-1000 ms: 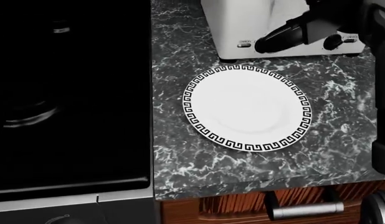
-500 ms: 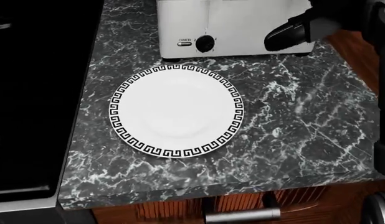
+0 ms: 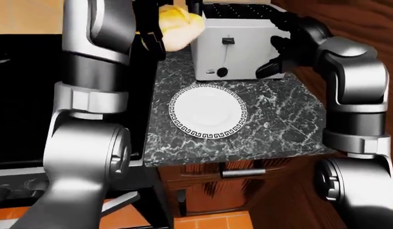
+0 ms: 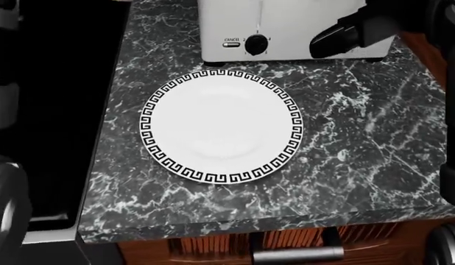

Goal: Pick the chicken breast from the pan and place it on the plate.

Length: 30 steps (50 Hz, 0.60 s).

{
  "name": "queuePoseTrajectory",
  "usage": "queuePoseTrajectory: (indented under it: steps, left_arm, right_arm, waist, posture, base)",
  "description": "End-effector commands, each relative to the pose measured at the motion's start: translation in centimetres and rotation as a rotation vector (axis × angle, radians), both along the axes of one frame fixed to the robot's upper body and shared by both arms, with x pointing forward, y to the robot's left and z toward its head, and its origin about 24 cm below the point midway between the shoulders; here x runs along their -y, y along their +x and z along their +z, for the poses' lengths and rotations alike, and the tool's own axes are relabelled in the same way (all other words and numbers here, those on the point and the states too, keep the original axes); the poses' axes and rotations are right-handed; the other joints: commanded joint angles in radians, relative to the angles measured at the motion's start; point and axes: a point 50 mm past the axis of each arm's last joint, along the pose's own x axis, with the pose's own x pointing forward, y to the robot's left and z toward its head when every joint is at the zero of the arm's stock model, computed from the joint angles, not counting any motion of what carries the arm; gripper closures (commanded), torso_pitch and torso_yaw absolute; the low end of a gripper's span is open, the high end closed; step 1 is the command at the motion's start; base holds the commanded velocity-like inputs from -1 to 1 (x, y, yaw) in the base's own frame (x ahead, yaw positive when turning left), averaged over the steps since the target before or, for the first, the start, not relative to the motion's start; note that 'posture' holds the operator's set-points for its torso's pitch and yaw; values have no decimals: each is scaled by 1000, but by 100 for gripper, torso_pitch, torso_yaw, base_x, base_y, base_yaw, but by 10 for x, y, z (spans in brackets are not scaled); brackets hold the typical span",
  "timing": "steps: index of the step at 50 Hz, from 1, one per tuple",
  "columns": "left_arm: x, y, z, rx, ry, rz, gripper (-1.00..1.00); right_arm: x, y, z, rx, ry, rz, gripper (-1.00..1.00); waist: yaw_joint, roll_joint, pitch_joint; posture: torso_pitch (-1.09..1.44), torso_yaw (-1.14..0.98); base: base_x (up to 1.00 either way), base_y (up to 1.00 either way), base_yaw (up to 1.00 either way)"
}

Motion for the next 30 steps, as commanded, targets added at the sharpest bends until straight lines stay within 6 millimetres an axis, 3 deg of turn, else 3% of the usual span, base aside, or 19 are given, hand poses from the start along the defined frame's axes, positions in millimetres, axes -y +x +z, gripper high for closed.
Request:
queuePoseTrajectory:
  steps: [1,8,17,30]
  left_arm:
    - [7,-18,18,83,1,-31,100]
    - [29,-30,-1,89,42,-86,100]
    - [53,-38,-19,71,65,-130,100]
    - [66,-44,-35,61,90,-154,100]
  right_arm:
    - [-5,-6,23,98,-8,40,-100]
    - [-3,-9,23,103,-10,34,-100]
    - [1,-13,19,104,-8,26,-100]
    - [9,-24,20,103,-15,-14,-100]
  waist:
    - [3,2,-30]
    - [21,-15,-33]
    - [33,-21,-35]
    - [35,-24,-37]
  posture:
    - [0,0]
    - [0,0]
    - [0,0]
    - [0,0]
  base:
    - [0,0,0]
    - [0,0,0]
    - [0,0,0]
    - [0,0,0]
